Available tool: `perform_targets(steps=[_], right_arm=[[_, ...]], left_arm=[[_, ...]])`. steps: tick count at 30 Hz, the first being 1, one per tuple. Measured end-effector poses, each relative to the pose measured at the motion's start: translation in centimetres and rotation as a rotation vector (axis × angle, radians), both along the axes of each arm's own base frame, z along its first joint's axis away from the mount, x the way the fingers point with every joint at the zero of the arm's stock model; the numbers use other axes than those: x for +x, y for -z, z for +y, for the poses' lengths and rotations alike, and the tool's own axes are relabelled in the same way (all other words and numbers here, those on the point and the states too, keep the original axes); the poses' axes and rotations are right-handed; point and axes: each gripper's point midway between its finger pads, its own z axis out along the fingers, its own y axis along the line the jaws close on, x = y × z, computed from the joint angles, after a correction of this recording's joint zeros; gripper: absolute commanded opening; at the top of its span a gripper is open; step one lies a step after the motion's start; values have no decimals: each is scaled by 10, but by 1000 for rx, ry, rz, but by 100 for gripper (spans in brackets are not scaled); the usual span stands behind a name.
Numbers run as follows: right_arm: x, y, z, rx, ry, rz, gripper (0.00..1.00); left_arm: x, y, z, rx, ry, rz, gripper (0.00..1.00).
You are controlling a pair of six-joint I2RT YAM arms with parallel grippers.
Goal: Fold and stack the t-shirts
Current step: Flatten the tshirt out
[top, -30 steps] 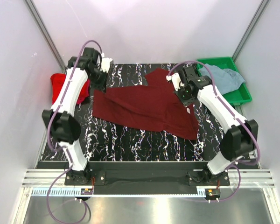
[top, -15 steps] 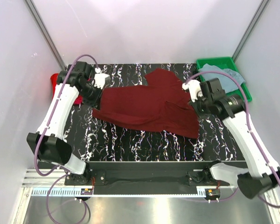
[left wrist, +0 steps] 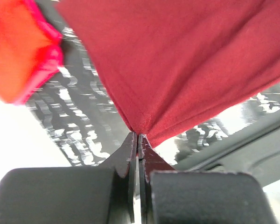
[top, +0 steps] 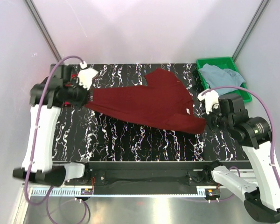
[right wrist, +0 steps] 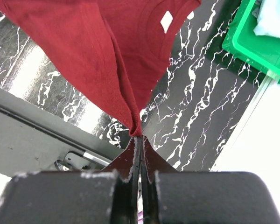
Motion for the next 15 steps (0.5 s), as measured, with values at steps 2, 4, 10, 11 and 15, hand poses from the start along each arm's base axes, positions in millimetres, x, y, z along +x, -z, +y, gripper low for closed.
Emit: perform_targets(steps=[2,4,10,11,15], right_arm=[[-4,1,-1,5,3,4,0],[-7,5,-1,7,4,20,0],[-6,13,2,2,-4,60,0],[-6,14,3,3,-7,67,0],[-5,14,4,5,-10,68,0]], left_arm=[[-9,-13,8,39,4,-65,0],[-14,-17,17,86,5,-103,0],[-27,31,32,190,30,19,0],[-29,39,33,200,37,45,0],[-40,65,38,236,61,122,0]])
